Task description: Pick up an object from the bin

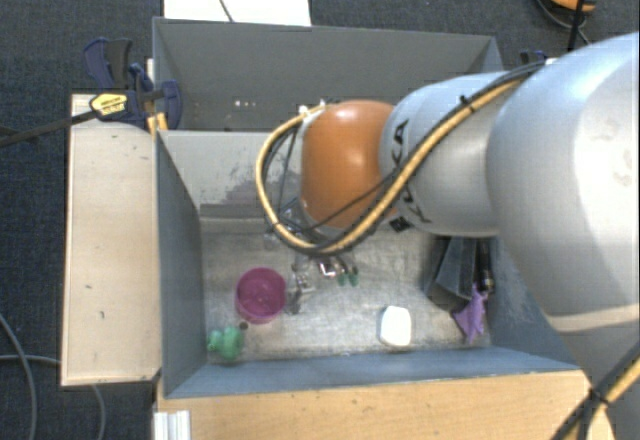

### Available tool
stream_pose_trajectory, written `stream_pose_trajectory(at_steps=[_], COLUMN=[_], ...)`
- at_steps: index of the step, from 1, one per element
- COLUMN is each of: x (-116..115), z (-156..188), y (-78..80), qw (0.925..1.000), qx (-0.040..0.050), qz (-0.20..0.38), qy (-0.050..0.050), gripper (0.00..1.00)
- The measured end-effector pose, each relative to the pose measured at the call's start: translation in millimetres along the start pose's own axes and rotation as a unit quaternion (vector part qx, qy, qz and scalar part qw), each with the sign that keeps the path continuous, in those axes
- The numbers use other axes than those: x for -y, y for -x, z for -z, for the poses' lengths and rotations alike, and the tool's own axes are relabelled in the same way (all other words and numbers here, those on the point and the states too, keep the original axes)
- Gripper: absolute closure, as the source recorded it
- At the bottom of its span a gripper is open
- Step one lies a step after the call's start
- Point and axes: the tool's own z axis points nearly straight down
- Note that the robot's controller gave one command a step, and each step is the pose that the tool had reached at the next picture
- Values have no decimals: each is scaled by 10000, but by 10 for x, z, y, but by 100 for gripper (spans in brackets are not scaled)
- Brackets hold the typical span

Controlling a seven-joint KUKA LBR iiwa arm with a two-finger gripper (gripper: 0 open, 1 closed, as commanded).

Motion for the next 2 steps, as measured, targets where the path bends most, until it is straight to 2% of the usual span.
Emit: stream_pose_trajectory(at_steps=[1, 2], x=[-441, -441], z=[-243, -243], y=[-540, -540], qw=[9986, 9986], qx=[13, 13], qz=[-525, -527], qy=[-33, -33], gripper=[100, 100])
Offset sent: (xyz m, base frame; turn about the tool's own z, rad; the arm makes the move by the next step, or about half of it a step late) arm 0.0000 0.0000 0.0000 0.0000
